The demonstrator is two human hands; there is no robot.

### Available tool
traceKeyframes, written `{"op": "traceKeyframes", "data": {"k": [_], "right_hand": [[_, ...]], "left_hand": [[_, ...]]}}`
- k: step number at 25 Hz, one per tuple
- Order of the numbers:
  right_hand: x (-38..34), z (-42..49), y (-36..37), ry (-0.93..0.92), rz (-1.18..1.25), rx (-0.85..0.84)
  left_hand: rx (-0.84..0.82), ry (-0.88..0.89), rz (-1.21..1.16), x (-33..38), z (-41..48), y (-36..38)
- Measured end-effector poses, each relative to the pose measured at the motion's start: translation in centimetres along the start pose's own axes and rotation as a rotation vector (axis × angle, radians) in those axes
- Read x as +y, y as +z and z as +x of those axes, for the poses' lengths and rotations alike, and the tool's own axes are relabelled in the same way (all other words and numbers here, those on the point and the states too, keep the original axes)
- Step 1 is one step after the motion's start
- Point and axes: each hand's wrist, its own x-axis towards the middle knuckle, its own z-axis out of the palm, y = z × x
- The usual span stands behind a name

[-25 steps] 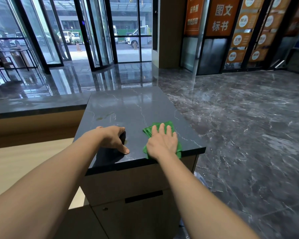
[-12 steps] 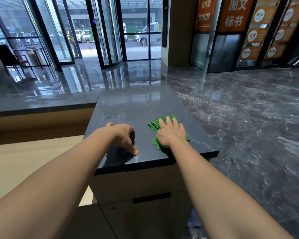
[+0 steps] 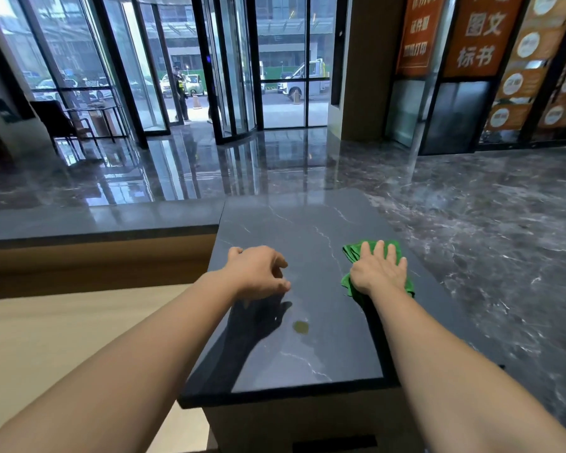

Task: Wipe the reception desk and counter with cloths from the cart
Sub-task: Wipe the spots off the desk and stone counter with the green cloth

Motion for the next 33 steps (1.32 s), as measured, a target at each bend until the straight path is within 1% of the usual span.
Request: {"op": "traceKeyframes", "data": {"k": [3,5,8,9,12,13,14,16,17,19,22,24,26,30,33], "right_hand": [[-1.3,2.1,0.1,0.036,-0.011,-0.004],[-2.5,3.6,0.2,0.057,-0.013,-0.006],[-3.9,5.6,0.3,0.090,-0.022,-0.001],[-4.5,6.3,0.4,0.099,-0.026,-0.002],[-6.3,8.2,0.6,0.117,-0.027,-0.001],[-7.0,8.7,0.6,0.122,-0.025,0.000],[-7.6,9.3,0.6,0.124,-0.023,0.000],[-9.0,10.1,0.5,0.125,-0.020,-0.002],[-9.7,10.4,0.5,0.122,-0.018,-0.002],[-11.6,11.0,0.7,0.099,-0.016,-0.005],[-15.4,11.2,1.0,0.004,-0.014,0.003],[-18.6,10.6,1.5,-0.110,-0.023,0.018],[-22.1,9.3,2.1,-0.241,-0.017,0.011],[-27.2,4.9,3.5,-0.516,-0.022,-0.028],[-27.2,3.1,4.0,-0.678,-0.043,-0.050]], "left_hand": [[0.087,-0.010,-0.087,-3.1,1.8,-0.9],[0.108,-0.036,-0.160,-5.0,2.9,-1.2],[0.099,-0.071,-0.206,-7.5,4.4,-0.9],[0.119,-0.096,-0.220,-8.3,4.7,-0.7],[0.290,-0.212,-0.199,-10.7,5.5,-0.3],[0.306,-0.261,-0.236,-11.5,5.6,-0.2],[0.287,-0.329,-0.380,-12.2,5.8,0.1],[0.171,-0.454,-0.751,-13.4,6.2,0.8],[0.126,-0.480,-0.887,-13.8,6.3,1.0],[0.098,-0.511,-1.033,-15.0,6.9,1.7],[0.076,-0.504,-1.113,-15.9,7.1,2.1],[0.051,-0.504,-1.146,-16.3,7.2,2.4],[0.067,-0.498,-1.208,-16.4,7.2,2.5],[0.151,-0.505,-1.405,-15.2,6.6,1.8],[0.190,-0.539,-1.636,-13.6,5.9,0.8]]}}
